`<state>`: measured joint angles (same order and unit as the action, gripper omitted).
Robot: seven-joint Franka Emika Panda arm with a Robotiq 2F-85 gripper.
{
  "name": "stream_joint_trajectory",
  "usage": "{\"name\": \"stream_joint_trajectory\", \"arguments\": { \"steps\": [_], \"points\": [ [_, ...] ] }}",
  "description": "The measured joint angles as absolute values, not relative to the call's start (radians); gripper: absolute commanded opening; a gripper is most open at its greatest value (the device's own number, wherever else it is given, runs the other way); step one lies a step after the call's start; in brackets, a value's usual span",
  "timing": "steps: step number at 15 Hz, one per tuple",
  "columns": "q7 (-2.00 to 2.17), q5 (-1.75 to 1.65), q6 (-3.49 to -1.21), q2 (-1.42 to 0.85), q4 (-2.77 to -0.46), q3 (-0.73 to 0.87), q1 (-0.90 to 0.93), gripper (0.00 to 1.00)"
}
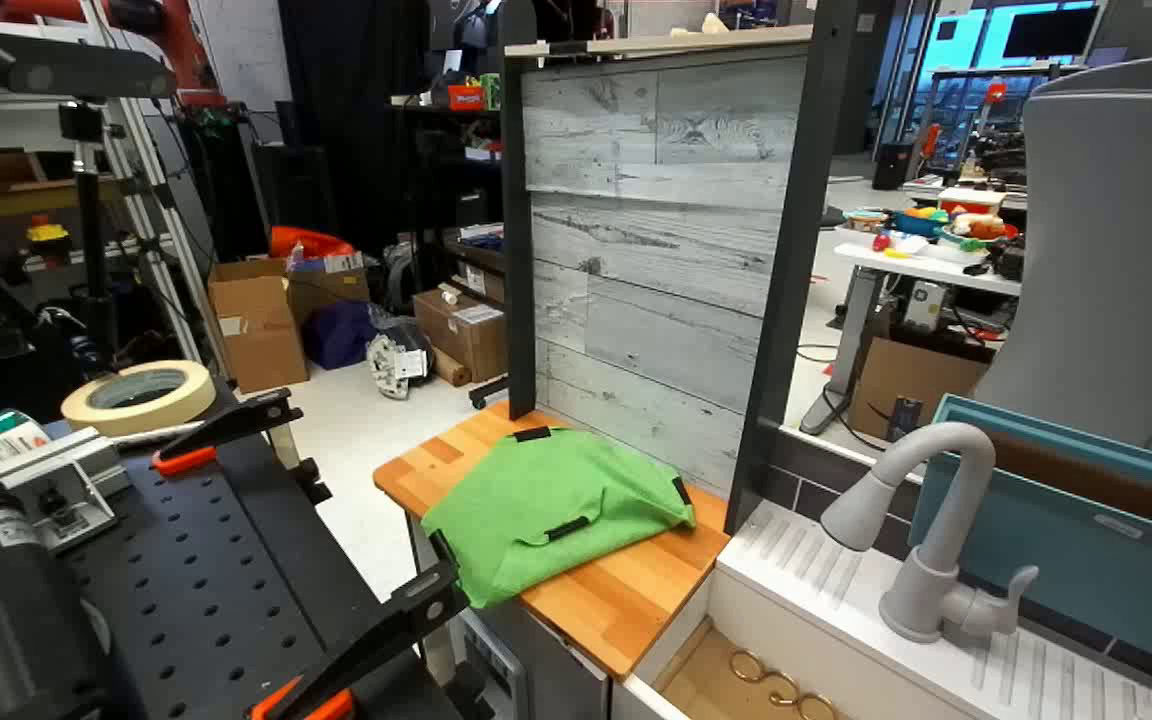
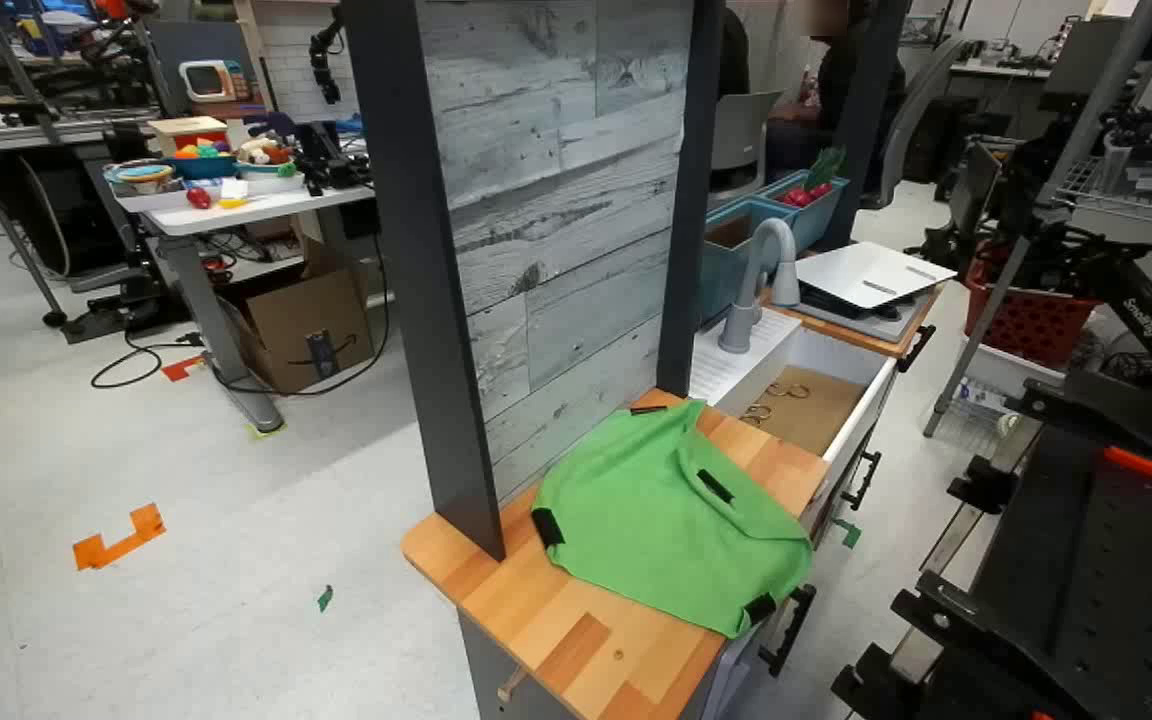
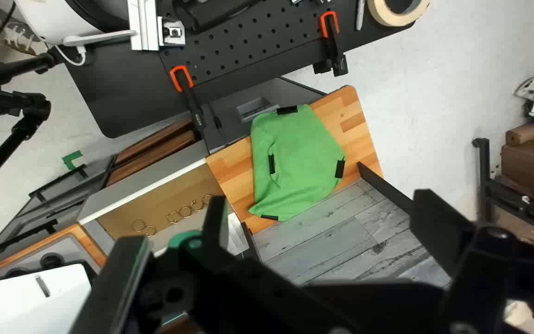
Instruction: Move the faucet to the left side of the sink.
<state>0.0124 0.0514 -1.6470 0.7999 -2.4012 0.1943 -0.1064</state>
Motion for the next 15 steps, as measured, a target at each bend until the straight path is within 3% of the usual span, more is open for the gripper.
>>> {"name": "stream_joint_trajectory", "arguments": {
  "steps": [9, 15],
  "points": [
    [0.008, 0.051, -1.659, 0.796, -2.407, 0.192, -0.106, 1.0],
    [-0.003, 0.051, -1.864, 0.617, -2.415, 0.192, -0.106, 1.0]
  ]
}}
